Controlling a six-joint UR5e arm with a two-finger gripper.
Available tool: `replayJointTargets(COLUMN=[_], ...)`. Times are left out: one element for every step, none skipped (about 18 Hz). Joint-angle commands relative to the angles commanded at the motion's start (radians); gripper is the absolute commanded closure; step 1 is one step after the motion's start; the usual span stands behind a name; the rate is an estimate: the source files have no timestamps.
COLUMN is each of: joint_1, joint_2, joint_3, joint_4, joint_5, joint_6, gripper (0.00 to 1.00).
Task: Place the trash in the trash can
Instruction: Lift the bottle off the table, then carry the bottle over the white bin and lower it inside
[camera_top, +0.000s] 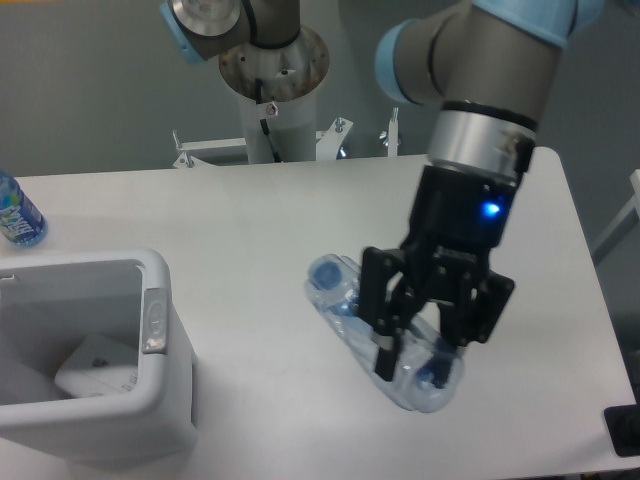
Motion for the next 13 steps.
replayJointTargets(joint_1=[-0.014, -0.028, -0.048, -0.067, -0.086, -0.103, -0.114, -0.126, -0.146, -0.161, -0.178, -0.199, -0.224], joint_2=[0.005, 0.009, 0.011, 0.012, 0.012, 0.018, 0.031, 0.038, 0.038, 0.037, 0.032, 0.028, 0.015], joint_3=[-0.002, -0.008, -0.009, -0.011, -0.011, -0.015, -0.029, -0.038, -0.044, -0.044, -0.044, -0.044, -0.044], joint_4=[0.000, 0.000, 0.000, 0.000, 0.000, -0.002, 0.000, 0.000, 0.000, 0.000, 0.002, 0.011, 0.030], joint_5=[0.000, 0.000, 0.000, 0.000, 0.000, 0.003, 0.003, 0.003, 0.005, 0.006, 0.005, 0.003, 0.003], joint_6=[-0.002, -0.002, -0.002, -0.002, -0.003, -0.006, -0.008, -0.009, -0.009, -0.008, -0.006, 0.000, 0.001], gripper=[0.44, 0.44, 0.44, 0.44, 0.44, 0.44, 0.44, 0.44, 0.44, 0.44, 0.44, 0.44, 0.44])
